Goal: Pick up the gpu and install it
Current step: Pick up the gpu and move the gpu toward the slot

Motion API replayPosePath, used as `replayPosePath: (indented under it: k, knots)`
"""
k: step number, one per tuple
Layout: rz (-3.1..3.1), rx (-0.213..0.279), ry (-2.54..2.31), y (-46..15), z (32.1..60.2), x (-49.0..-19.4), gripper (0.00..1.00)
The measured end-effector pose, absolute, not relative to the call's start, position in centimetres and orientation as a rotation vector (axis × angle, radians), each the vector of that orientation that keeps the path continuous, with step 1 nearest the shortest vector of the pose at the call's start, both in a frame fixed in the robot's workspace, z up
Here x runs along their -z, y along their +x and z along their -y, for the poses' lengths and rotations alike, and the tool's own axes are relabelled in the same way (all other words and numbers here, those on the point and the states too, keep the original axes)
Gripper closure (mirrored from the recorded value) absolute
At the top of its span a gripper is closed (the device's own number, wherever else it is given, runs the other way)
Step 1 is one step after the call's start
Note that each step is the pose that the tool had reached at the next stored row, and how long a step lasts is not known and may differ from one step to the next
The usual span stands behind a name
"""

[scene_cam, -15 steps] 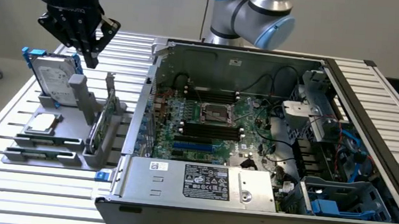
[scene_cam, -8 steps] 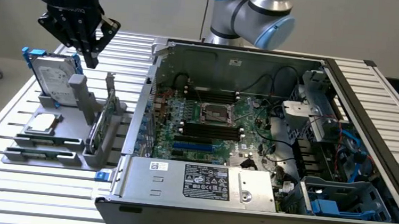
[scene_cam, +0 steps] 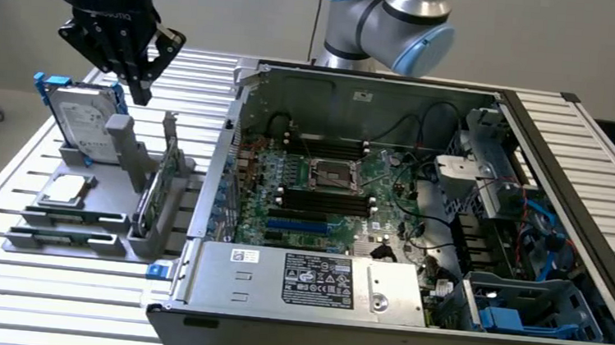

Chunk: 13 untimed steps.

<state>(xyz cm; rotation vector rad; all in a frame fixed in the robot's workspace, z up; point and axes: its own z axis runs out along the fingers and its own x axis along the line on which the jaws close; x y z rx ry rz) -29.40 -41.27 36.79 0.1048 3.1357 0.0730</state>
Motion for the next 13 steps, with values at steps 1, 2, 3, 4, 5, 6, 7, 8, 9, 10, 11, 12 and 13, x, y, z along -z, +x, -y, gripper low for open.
replayPosePath:
  k: [1, 2, 3, 4, 5, 6, 7, 8, 9, 10, 11, 12, 13]
  knots:
    - [-3.136, -0.073, 0.105, -29.4, 41.3, -36.8, 0.83]
    - [-3.136, -0.073, 0.105, -29.4, 41.3, -36.8, 0.76]
    - [-3.136, -0.073, 0.105, -29.4, 41.3, -36.8, 0.76]
    - [-3.136, -0.073, 0.105, -29.4, 41.3, -36.8, 0.7]
    - [-3.136, -0.073, 0.105, -29.4, 41.3, -36.8, 0.7]
    - [-3.137, -0.072, 0.105, -29.4, 41.3, -36.6, 0.7]
    - [-3.137, -0.072, 0.105, -29.4, 41.3, -36.5, 0.7]
    - [-3.137, -0.072, 0.105, -29.4, 41.3, -36.3, 0.7]
    - [-3.137, -0.071, 0.105, -29.4, 41.3, -36.1, 0.7]
    - [-3.137, -0.072, 0.104, -29.4, 41.4, -35.9, 0.7]
    - [-3.137, -0.071, 0.104, -29.4, 41.6, -35.7, 0.7]
    - [-3.137, -0.071, 0.102, -29.4, 41.7, -35.6, 0.7]
    - [-3.137, -0.072, 0.1, -29.4, 41.9, -35.4, 0.7]
